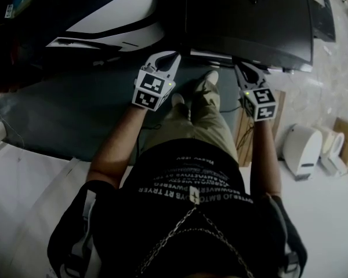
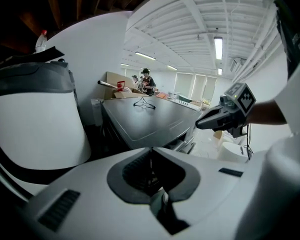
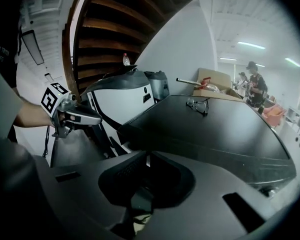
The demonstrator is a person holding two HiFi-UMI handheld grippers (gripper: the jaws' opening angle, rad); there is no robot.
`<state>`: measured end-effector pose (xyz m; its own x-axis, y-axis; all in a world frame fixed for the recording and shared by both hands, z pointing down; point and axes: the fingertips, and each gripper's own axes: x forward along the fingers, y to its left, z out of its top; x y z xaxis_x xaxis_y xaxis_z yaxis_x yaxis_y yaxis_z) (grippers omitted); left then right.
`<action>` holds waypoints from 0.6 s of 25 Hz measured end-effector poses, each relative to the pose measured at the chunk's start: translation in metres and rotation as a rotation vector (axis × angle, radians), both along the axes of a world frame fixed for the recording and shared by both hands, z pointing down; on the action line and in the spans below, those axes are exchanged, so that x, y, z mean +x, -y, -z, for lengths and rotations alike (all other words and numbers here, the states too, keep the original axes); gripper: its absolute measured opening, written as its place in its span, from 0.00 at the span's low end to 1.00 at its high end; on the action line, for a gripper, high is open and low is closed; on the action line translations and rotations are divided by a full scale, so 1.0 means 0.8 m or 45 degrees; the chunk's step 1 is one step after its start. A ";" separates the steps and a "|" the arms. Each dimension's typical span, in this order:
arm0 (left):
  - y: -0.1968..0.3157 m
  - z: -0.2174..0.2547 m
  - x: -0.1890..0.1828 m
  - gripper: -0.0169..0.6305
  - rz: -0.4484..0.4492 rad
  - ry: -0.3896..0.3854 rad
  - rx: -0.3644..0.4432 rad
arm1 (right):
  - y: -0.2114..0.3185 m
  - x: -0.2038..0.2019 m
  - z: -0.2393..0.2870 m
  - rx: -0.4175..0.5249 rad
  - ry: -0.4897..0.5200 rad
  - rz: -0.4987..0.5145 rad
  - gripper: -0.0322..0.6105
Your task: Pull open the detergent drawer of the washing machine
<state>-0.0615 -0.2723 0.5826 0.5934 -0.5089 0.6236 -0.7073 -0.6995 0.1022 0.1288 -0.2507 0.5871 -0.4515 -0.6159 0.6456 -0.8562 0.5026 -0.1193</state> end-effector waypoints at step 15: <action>0.010 -0.066 0.029 0.14 -0.142 0.038 -0.128 | 0.010 0.000 -0.069 -0.209 0.028 0.087 0.23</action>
